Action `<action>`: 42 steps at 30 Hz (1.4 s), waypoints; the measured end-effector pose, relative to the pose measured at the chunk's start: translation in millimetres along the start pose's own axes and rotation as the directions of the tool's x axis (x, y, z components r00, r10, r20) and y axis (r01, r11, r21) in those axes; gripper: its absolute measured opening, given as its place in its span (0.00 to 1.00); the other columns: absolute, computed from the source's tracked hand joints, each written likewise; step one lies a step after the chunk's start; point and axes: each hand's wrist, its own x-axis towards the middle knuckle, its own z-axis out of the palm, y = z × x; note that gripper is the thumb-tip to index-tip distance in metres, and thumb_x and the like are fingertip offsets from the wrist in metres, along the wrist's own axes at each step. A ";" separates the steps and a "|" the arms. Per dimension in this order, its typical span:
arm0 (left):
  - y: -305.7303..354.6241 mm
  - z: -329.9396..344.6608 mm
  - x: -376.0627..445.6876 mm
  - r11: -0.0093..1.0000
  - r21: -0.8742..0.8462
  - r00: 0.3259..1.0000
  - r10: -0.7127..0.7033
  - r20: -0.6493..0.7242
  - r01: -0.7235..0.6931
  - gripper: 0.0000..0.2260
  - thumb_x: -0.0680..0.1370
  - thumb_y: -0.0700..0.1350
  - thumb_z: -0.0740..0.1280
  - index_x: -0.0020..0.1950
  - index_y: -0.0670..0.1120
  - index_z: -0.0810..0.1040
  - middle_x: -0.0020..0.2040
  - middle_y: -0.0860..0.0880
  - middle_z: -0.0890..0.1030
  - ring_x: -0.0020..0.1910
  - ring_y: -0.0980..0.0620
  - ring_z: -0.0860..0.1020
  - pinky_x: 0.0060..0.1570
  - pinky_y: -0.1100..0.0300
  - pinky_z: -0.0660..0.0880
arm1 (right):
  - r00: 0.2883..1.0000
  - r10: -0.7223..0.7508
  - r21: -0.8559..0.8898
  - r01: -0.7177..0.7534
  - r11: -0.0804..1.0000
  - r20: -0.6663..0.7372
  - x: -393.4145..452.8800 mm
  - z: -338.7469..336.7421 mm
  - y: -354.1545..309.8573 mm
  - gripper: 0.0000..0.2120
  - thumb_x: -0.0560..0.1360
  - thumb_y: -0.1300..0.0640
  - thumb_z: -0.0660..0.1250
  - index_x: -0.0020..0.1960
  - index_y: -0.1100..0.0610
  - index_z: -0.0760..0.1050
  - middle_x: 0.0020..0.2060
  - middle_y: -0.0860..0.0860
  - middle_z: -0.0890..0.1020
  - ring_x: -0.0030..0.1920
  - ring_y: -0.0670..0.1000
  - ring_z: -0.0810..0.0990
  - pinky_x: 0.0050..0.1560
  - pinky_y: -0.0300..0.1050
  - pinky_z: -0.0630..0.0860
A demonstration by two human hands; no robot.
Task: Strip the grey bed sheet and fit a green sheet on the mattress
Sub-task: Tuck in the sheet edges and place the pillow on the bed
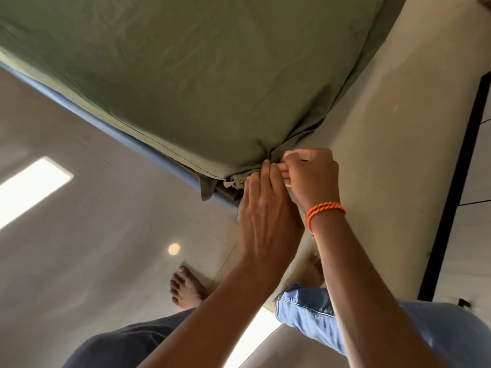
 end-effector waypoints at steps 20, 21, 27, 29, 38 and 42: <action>-0.2 -10.0 21.9 0.990 0.140 1.000 -0.012 -0.011 0.013 0.28 0.80 0.42 0.63 0.79 0.38 0.65 0.71 0.40 0.76 0.67 0.43 0.76 0.66 0.51 0.76 | 0.619 -0.548 -0.579 0.768 0.273 0.562 36.3 -30.0 40.1 0.31 0.74 0.60 0.46 0.72 0.64 0.74 0.70 0.60 0.77 0.71 0.59 0.76 0.74 0.58 0.70; 1.5 -8.7 23.0 0.989 0.149 1.000 -0.009 0.001 0.009 0.25 0.81 0.44 0.61 0.78 0.40 0.66 0.70 0.41 0.76 0.66 0.44 0.76 0.67 0.52 0.75 | 0.625 -0.515 -0.600 0.763 0.242 0.587 36.2 -28.5 41.6 0.31 0.75 0.60 0.45 0.73 0.64 0.73 0.71 0.60 0.76 0.73 0.58 0.74 0.75 0.57 0.69; -12.9 -19.7 34.2 0.997 0.012 0.996 -0.072 -0.056 0.073 0.18 0.82 0.46 0.58 0.70 0.51 0.78 0.56 0.47 0.85 0.52 0.44 0.83 0.41 0.53 0.73 | 0.681 -0.487 -0.683 0.699 0.211 0.547 30.6 -7.3 34.5 0.24 0.77 0.62 0.57 0.71 0.66 0.74 0.70 0.63 0.77 0.72 0.60 0.75 0.74 0.56 0.69; -30.6 -26.3 34.8 0.934 -0.310 0.972 -0.217 -0.095 0.178 0.18 0.81 0.46 0.59 0.63 0.55 0.85 0.52 0.53 0.88 0.50 0.49 0.85 0.46 0.55 0.79 | 0.706 -0.493 -0.683 0.679 0.269 0.509 27.2 -7.6 27.8 0.27 0.72 0.64 0.63 0.71 0.65 0.74 0.71 0.62 0.76 0.73 0.58 0.74 0.75 0.55 0.68; -48.8 -29.3 53.7 -0.230 -0.783 0.388 -0.767 0.512 0.578 0.09 0.82 0.39 0.55 0.47 0.45 0.73 0.44 0.44 0.74 0.36 0.50 0.72 0.36 0.57 0.71 | 0.829 -0.552 -0.434 0.531 0.728 0.089 9.3 19.9 31.3 0.16 0.69 0.64 0.66 0.56 0.60 0.73 0.54 0.57 0.75 0.53 0.59 0.72 0.55 0.54 0.72; -63.3 -40.6 72.5 -0.494 -0.744 0.274 -0.716 0.642 0.451 0.07 0.72 0.35 0.57 0.38 0.46 0.67 0.46 0.46 0.74 0.44 0.46 0.74 0.52 0.54 0.80 | 0.829 -0.553 -0.341 0.544 0.767 0.080 3.2 19.4 32.8 0.16 0.73 0.57 0.70 0.59 0.56 0.73 0.56 0.52 0.75 0.54 0.55 0.70 0.53 0.44 0.69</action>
